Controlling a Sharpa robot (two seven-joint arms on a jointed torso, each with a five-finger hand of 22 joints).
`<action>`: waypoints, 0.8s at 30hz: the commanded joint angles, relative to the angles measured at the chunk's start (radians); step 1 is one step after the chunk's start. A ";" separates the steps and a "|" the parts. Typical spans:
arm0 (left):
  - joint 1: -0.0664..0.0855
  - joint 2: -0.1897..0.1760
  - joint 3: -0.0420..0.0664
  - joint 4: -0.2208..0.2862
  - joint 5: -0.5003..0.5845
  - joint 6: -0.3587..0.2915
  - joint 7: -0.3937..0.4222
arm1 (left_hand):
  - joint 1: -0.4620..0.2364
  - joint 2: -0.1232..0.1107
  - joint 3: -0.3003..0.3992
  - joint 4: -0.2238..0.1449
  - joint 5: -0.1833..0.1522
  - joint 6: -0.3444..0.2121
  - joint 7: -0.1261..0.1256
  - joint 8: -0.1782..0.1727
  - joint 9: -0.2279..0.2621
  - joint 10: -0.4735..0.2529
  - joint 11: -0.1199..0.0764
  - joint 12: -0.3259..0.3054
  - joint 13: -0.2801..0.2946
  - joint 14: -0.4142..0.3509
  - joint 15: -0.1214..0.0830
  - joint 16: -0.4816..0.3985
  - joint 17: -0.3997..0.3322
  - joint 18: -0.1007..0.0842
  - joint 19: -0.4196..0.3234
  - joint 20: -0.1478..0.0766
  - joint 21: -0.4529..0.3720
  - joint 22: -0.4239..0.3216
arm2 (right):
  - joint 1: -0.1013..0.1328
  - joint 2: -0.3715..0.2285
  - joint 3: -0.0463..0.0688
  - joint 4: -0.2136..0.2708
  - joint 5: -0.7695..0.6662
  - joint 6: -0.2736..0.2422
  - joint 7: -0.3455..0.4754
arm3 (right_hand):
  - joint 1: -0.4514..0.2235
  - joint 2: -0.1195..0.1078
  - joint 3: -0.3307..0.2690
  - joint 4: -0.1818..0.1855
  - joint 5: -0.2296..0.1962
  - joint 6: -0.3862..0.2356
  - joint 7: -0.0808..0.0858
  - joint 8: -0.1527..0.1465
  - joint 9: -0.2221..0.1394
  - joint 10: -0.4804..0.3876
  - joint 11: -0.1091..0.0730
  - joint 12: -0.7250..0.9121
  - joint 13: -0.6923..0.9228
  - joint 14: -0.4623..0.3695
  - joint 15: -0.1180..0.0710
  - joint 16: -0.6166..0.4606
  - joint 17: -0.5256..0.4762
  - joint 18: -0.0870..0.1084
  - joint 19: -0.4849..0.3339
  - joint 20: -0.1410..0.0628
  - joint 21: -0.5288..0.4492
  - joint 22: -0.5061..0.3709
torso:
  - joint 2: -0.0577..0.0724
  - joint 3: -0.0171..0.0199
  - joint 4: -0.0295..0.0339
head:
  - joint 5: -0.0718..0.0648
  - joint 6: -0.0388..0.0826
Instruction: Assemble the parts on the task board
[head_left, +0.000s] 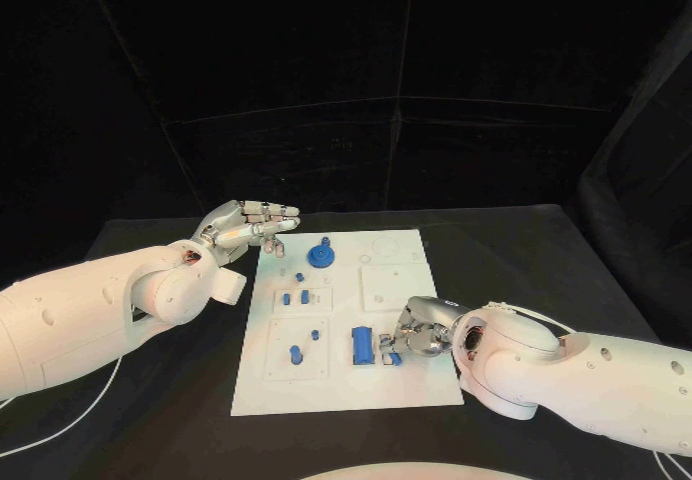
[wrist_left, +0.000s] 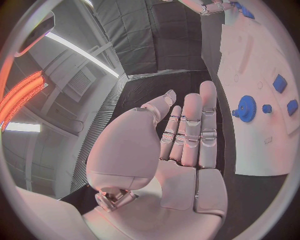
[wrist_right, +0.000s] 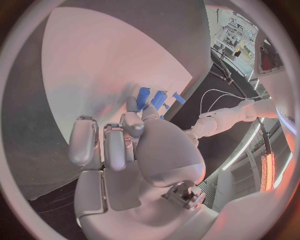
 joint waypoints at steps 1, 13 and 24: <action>0.001 0.000 0.001 0.002 0.003 0.011 0.002 | 0.003 0.006 -0.002 -0.004 0.006 0.002 0.005 0.005 0.000 -0.005 0.000 0.004 -0.002 -0.006 0.001 -0.001 -0.001 0.015 -0.006 0.004 -0.004 -0.001 | 0.000 0.001 0.000 0.001 -0.005 -0.011 -0.002 | -0.020 0.002 -0.002 0.013 0.007 0.011 0.001 -0.001 0.002 0.007 0.000 0.007 0.006 0.063 -0.009 0.007 0.028 -0.013 0.008 -0.001 0.005 0.003 | 0.000 0.0005 -0.0004 | -0.001 -0.001; 0.001 0.000 0.001 0.003 0.003 0.011 0.002 | 0.003 0.006 -0.002 -0.004 0.006 0.002 0.005 0.005 0.000 -0.005 0.000 0.004 -0.002 -0.006 0.001 -0.001 -0.001 0.015 -0.006 0.004 -0.004 -0.001 | 0.000 0.007 0.000 -0.004 0.009 -0.003 -0.002 | -0.063 0.000 -0.016 0.056 0.069 0.021 -0.001 -0.001 0.006 0.019 -0.002 0.026 0.027 0.065 -0.010 0.012 0.037 -0.014 0.013 -0.002 0.010 0.012 | -0.001 -0.0001 0.0000 | -0.002 -0.002; 0.001 -0.001 0.001 0.003 0.003 0.011 0.001 | 0.005 0.007 -0.002 -0.005 0.006 0.002 0.005 0.005 0.000 -0.008 0.001 0.005 -0.002 -0.007 0.002 -0.001 -0.002 0.015 -0.007 0.004 -0.005 -0.002 | 0.000 0.007 0.000 -0.007 0.004 -0.007 -0.003 | -0.128 -0.022 -0.069 0.076 0.004 0.023 0.002 -0.004 0.011 0.018 0.001 0.016 0.028 0.063 -0.008 0.007 0.031 -0.014 0.011 0.000 0.009 0.012 | 0.000 -0.0003 0.0011 | -0.004 0.000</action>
